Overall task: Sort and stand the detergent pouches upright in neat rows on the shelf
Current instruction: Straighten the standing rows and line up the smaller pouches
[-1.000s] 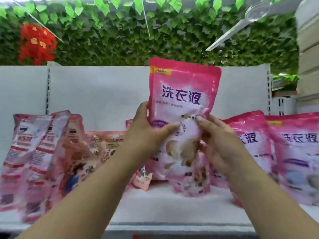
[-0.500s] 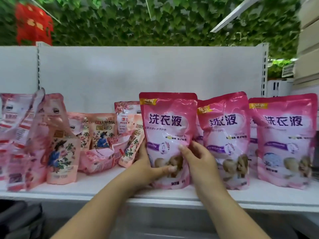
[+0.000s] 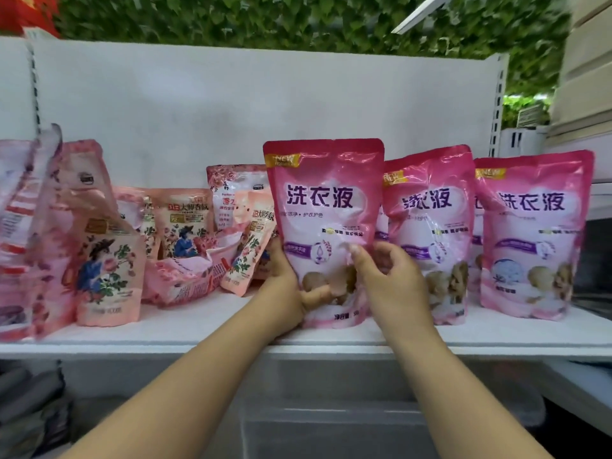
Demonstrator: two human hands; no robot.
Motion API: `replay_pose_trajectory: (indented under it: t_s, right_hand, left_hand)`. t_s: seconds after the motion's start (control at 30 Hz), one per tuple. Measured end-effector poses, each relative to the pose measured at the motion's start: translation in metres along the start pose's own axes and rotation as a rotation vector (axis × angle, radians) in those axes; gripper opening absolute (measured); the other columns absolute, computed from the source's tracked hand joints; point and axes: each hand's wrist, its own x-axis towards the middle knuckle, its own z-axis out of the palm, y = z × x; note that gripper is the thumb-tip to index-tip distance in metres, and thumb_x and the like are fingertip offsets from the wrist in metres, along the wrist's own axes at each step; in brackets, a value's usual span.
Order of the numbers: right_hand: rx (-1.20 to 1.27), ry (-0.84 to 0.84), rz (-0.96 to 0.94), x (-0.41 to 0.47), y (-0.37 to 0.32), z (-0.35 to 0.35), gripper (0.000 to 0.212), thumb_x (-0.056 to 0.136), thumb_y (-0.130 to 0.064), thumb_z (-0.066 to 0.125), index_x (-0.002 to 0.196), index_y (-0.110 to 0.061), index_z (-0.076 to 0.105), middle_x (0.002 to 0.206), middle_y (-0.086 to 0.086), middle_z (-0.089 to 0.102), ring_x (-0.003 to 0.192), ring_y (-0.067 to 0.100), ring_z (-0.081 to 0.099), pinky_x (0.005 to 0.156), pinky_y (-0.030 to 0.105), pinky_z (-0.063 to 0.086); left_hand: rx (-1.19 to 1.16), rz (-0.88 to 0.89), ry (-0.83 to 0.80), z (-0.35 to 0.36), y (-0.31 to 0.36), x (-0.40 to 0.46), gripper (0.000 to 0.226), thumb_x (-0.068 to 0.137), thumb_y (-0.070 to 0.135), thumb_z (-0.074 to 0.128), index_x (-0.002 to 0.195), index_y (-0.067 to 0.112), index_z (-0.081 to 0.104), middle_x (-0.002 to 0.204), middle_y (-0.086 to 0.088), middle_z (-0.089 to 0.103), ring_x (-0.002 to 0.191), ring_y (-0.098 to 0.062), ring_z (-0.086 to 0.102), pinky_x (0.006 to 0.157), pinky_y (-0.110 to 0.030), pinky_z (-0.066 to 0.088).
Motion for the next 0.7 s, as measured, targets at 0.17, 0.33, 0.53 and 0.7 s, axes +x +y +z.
replay_pose_trajectory:
  t_s: [0.17, 0.33, 0.53, 0.7]
  right_hand:
    - [-0.077, -0.117, 0.152, -0.001, -0.002, 0.001, 0.04, 0.089, -0.033, 0.056, 0.123, -0.012, 0.055, 0.111, -0.002, 0.06, 0.101, 0.014, 0.053, 0.081, 0.025, 0.04]
    - [-0.238, -0.062, 0.048, -0.014, -0.011, 0.002, 0.034, 0.09, -0.027, 0.057, 0.12, -0.014, 0.054, 0.104, -0.005, 0.057, 0.099, 0.013, 0.053, 0.077, 0.018, 0.037]
    - [0.088, 0.139, -0.282, -0.06, -0.057, 0.029, 0.033, 0.086, -0.021, 0.061, 0.118, -0.027, 0.053, 0.116, -0.002, 0.055, 0.107, 0.01, 0.054, 0.092, 0.015, 0.046]
    - [0.254, -0.185, 0.081, -0.039, -0.072, 0.116, 0.048, 0.085, -0.026, 0.064, 0.129, -0.012, 0.05, 0.12, -0.003, 0.056, 0.111, 0.014, 0.053, 0.1, 0.033, 0.042]
  left_hand:
    - [0.048, -0.003, -0.081, 0.002, 0.003, 0.001, 0.108, 0.083, 0.03, 0.066, 0.142, 0.015, -0.023, 0.155, -0.012, 0.0, 0.139, -0.026, 0.019, 0.108, -0.033, 0.02]
    - [0.28, 0.137, -0.261, -0.044, -0.004, -0.02, 0.089, 0.077, 0.057, 0.053, 0.147, 0.023, 0.008, 0.141, 0.0, 0.043, 0.119, -0.017, 0.049, 0.087, -0.017, 0.038]
    - [0.386, 0.539, 0.416, -0.142, -0.052, -0.072, 0.036, 0.084, 0.038, 0.052, 0.1, 0.009, 0.065, 0.088, 0.014, 0.051, 0.073, 0.001, 0.045, 0.07, -0.01, 0.033]
    - [0.552, 0.377, 0.615, -0.177, -0.103, -0.079, 0.06, 0.074, 0.049, 0.049, 0.118, 0.009, 0.049, 0.125, -0.011, 0.04, 0.118, -0.023, 0.031, 0.099, -0.028, 0.018]
